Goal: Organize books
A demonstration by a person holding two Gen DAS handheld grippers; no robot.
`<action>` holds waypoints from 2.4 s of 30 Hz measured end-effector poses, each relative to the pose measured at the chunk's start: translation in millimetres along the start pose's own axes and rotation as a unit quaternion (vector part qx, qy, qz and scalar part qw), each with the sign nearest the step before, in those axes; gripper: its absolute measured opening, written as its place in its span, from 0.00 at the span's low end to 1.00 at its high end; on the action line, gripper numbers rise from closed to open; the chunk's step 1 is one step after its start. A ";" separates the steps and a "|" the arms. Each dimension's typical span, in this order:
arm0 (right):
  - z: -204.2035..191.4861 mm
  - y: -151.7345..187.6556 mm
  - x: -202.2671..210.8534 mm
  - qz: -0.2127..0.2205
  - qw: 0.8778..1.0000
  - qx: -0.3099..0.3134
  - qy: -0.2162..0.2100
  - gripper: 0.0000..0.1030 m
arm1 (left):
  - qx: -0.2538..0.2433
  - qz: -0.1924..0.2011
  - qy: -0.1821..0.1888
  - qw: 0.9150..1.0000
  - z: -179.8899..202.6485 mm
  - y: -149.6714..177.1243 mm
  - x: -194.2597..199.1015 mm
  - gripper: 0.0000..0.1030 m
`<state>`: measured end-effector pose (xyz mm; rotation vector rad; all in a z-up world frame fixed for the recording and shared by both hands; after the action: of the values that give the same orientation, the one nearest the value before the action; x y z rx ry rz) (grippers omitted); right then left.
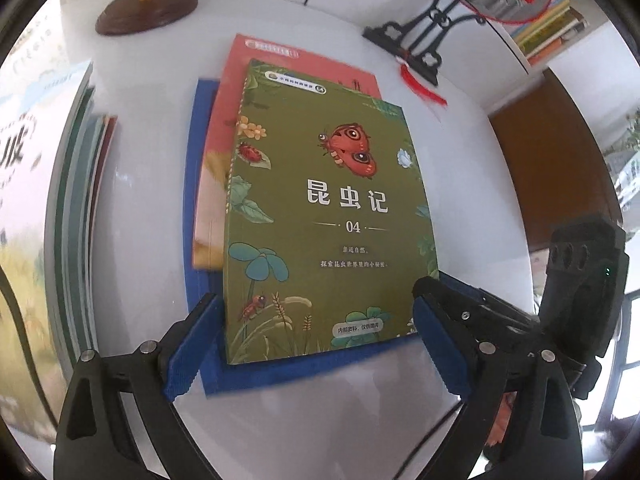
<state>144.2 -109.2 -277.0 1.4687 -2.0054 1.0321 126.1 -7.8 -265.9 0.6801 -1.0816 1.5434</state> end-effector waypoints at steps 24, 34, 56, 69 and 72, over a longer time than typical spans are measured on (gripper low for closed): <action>-13.5 13.2 23.1 0.039 0.995 0.034 -0.088 0.15 | 0.043 0.072 0.051 0.995 -32.3 0.8 23.9 0.45; -12.2 21.4 19.9 0.048 0.996 0.064 -0.039 0.12 | 0.018 0.063 0.035 0.997 -28.9 1.9 15.7 0.45; -33.1 21.8 17.7 0.077 0.986 0.142 0.043 0.14 | -0.048 0.085 -0.001 0.995 -10.2 -3.3 29.1 0.18; -80.9 14.4 51.3 0.114 0.972 0.197 0.063 0.14 | -0.061 0.125 -0.011 0.990 -2.5 -9.5 83.5 0.18; -93.6 14.1 53.7 0.120 0.970 0.204 0.063 0.14 | -0.066 0.125 -0.030 0.990 -5.7 -9.3 90.8 0.18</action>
<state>106.1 -66.5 -184.4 1.3260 -1.9927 1.6787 112.5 37.3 -187.4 0.5184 -1.3418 1.6530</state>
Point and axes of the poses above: each gripper's, at about its wrist camera, not at the fingertips, and x roughly against the way its jaws point, z to its right, y to its underside, the point moved 8 cm from there along -x, roughly the way its jaws point, and after that the axes turned 4 degrees about -x, right-handed, at the moved point
